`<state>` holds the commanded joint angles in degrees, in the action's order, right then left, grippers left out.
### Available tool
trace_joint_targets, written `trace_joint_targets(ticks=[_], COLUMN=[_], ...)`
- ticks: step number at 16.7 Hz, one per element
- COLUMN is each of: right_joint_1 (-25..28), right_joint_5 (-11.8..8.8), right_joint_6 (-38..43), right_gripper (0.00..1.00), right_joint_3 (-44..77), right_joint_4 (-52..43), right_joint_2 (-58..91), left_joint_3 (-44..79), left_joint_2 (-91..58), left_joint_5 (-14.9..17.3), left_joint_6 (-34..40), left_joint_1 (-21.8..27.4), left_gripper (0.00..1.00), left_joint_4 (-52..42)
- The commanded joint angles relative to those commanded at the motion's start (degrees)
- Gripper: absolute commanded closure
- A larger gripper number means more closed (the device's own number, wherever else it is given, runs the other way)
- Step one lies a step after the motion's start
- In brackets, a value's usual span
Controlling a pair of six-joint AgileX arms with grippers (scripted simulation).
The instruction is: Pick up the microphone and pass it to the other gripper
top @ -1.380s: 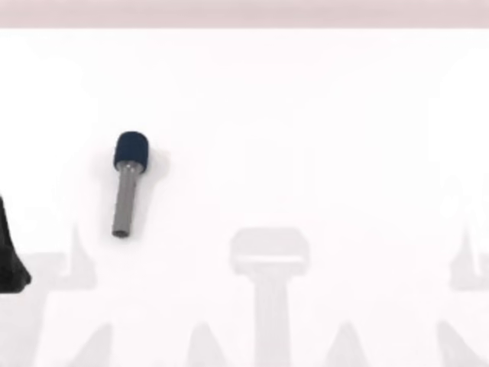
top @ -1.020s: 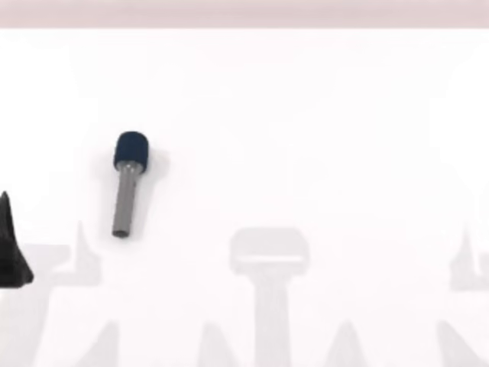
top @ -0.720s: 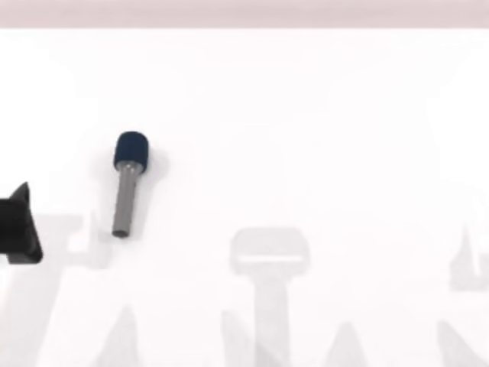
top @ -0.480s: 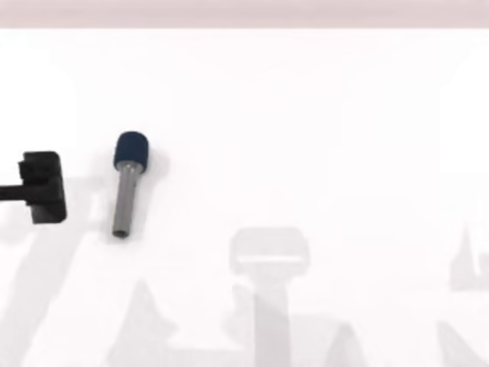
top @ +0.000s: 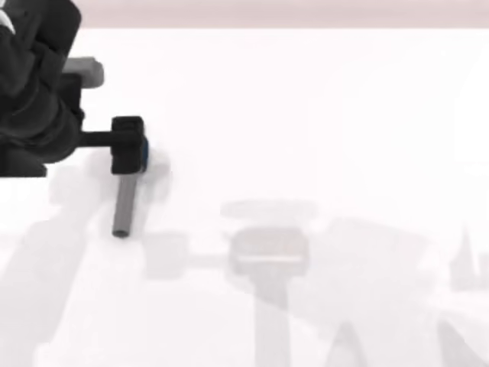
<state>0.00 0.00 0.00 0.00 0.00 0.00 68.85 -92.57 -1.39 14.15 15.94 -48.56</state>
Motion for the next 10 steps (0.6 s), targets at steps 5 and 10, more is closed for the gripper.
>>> trace_joint_targets(ticks=[5,10], right_joint_1=[0.00,0.00], right_joint_5=[0.00,0.00], right_joint_6=[0.00,0.00], right_gripper=[0.00,0.00], right_joint_3=[0.00,0.00], right_joint_4=[0.00,0.00], right_joint_2=[0.00,0.00], left_joint_3=[9.49,10.36], left_joint_2=[-12.85,-14.10], left_joint_5=[-0.65,-0.76], left_joint_6=[1.94,2.13], left_joint_1=[2.30,2.53], left_gripper=[0.00,0.00], left_joint_4=[-7.81,-8.68])
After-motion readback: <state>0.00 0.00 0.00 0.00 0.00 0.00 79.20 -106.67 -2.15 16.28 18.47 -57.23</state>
